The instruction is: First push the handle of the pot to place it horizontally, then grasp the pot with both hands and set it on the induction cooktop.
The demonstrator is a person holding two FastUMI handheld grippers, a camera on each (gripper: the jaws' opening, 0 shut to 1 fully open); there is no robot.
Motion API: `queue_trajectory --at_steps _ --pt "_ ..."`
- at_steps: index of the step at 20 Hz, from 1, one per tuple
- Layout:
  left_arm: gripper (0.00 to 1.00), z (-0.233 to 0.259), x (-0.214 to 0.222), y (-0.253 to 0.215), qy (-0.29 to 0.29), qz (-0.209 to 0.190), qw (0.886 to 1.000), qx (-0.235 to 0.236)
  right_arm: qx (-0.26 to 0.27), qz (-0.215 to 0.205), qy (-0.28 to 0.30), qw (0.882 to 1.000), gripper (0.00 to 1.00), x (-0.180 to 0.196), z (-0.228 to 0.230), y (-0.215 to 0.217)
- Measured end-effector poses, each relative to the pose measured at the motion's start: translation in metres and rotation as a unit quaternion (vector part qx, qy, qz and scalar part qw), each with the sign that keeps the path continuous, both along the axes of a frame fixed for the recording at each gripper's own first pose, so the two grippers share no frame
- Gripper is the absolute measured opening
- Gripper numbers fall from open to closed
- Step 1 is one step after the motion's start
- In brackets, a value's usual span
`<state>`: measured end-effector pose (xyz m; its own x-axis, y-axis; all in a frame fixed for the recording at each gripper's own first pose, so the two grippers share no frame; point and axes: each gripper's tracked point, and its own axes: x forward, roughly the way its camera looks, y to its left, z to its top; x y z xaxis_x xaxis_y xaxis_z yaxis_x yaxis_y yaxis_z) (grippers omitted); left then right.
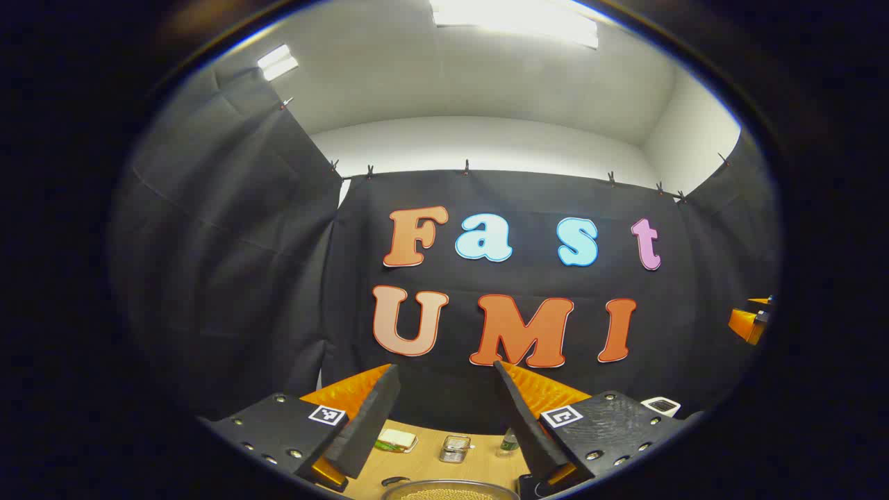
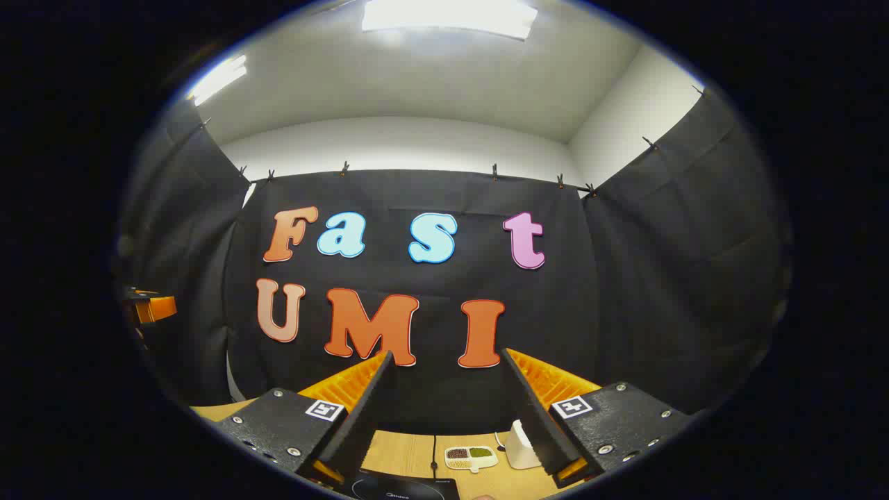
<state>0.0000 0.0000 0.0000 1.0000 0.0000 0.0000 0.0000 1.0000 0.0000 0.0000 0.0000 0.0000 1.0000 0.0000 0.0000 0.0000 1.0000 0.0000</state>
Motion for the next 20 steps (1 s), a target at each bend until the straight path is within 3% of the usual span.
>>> queue_trajectory --at_steps 7,8,9,14,20 --pt "0.87 -0.019 0.040 0.045 0.007 -0.044 0.999 0.008 0.000 -0.041 0.005 0.999 0.96 0.008 0.002 0.051" --pt "0.87 -0.021 0.042 0.053 0.009 -0.043 0.999 0.008 -0.002 -0.044 0.007 0.999 0.93 0.010 0.002 0.055" --pt "0.87 -0.024 0.044 0.060 0.011 -0.039 0.999 0.009 -0.006 -0.044 0.008 0.999 0.96 0.012 0.004 0.058" --pt "0.87 -0.024 0.045 0.068 0.011 -0.018 1.000 0.006 -0.017 -0.022 0.003 1.000 0.93 0.025 0.006 0.071" --pt "0.86 -0.004 0.036 0.058 -0.007 0.017 1.000 0.010 -0.008 0.005 -0.014 1.000 0.93 0.042 0.008 0.054"
